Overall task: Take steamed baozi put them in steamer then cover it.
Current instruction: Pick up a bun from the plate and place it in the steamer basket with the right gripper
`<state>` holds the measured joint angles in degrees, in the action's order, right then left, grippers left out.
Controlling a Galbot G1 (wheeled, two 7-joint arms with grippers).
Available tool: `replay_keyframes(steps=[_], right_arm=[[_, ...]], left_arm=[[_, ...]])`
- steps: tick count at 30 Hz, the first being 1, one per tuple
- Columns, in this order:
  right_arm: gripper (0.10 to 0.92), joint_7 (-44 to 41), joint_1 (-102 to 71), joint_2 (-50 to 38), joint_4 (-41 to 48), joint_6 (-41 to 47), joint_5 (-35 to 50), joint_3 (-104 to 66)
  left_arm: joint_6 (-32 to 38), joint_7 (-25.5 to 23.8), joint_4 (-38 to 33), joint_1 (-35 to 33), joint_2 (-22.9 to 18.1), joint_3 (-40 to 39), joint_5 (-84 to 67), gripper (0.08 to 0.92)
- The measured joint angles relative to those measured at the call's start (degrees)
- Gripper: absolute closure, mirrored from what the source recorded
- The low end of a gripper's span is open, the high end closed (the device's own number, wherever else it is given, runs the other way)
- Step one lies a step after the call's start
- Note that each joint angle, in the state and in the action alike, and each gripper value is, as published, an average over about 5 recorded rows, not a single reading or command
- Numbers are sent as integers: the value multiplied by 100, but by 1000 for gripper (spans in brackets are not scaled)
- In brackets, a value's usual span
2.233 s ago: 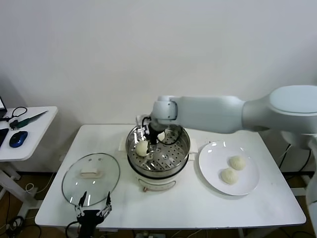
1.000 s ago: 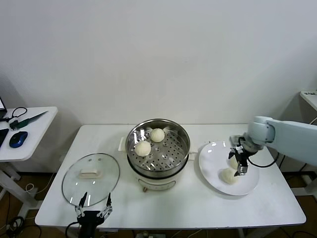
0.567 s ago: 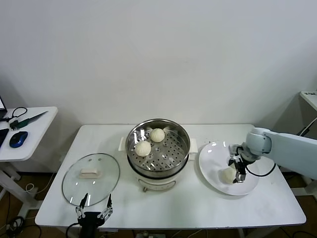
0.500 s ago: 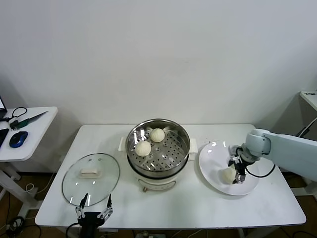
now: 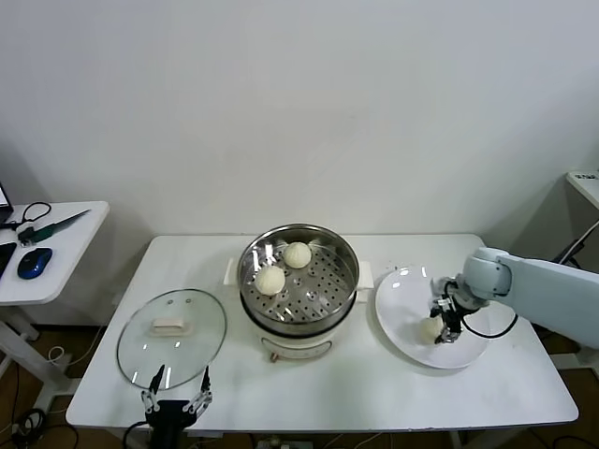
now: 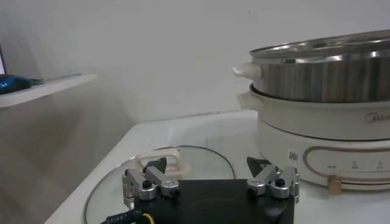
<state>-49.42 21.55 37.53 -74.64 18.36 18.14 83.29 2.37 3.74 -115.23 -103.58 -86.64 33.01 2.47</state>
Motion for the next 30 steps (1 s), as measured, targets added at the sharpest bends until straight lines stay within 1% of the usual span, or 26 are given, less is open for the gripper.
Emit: replay_keyframes(steps=[3,7,12,17,24,30], right_arm=[[389,-168,492,108,20,-309,-23,249],[384,-432,1335,391,-8,-934,9,626],[386,-731,2421,930,-157,-1850,24,896],[383,-858,3164,1551,-472,-2726,-136,945],[382,-858,3416,2304,-945,-3611,-670,815],[373,-750,3090,2806,-1087,-4026,-1300,664]], left_arm=[[-1,0,-4,2,-1,-11,16,177],[-15,-5,-4,15,-6,-31,50,177],[-24,-7,9,26,-7,-36,78,177],[-20,-6,22,28,-1,-29,79,177],[-21,-4,13,38,-4,-13,69,177],[-24,-4,30,56,-2,17,74,177]])
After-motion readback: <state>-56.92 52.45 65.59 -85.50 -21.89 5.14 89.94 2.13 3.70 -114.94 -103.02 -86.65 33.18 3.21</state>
